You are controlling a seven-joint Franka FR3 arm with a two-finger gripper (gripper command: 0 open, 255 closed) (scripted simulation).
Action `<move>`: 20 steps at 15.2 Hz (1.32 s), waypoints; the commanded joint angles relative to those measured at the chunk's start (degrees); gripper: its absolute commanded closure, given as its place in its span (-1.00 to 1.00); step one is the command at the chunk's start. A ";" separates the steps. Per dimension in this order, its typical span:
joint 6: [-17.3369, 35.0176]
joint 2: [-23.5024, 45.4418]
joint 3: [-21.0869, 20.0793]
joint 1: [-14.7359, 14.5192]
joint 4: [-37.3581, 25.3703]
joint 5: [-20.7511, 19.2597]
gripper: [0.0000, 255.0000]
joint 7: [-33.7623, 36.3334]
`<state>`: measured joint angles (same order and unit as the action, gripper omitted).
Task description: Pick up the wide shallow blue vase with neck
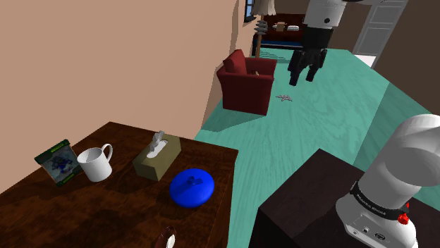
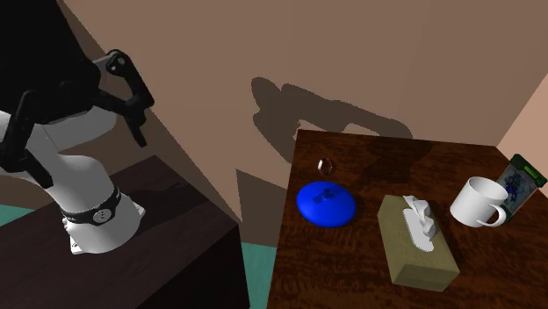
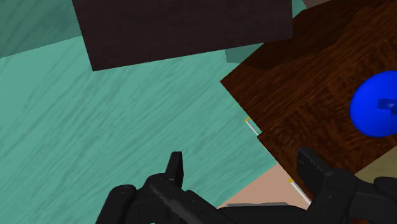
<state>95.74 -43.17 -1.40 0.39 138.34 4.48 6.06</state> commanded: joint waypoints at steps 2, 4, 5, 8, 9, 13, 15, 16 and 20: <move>1.09 0.42 -1.17 -0.43 0.65 0.76 -1.00 1.31; 3.32 1.51 -3.52 -1.28 1.74 2.26 -1.00 3.90; 4.47 2.19 -4.71 -1.71 2.17 2.99 -1.00 5.18; 8.04 4.74 -8.28 -2.94 3.02 5.05 -1.00 9.03; 9.26 5.77 -9.47 -3.33 3.15 5.67 -1.00 10.31; 14.23 10.68 -14.25 -4.67 2.90 7.72 -1.00 15.45; 16.73 13.60 -16.63 -5.18 2.31 8.38 -1.00 18.08; 17.97 15.17 -17.82 -5.38 1.90 8.60 -1.00 19.42; 22.80 22.12 -22.55 -5.86 -0.48 8.55 -1.00 25.06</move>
<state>117.30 -22.91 -22.85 -5.44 138.56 13.15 29.69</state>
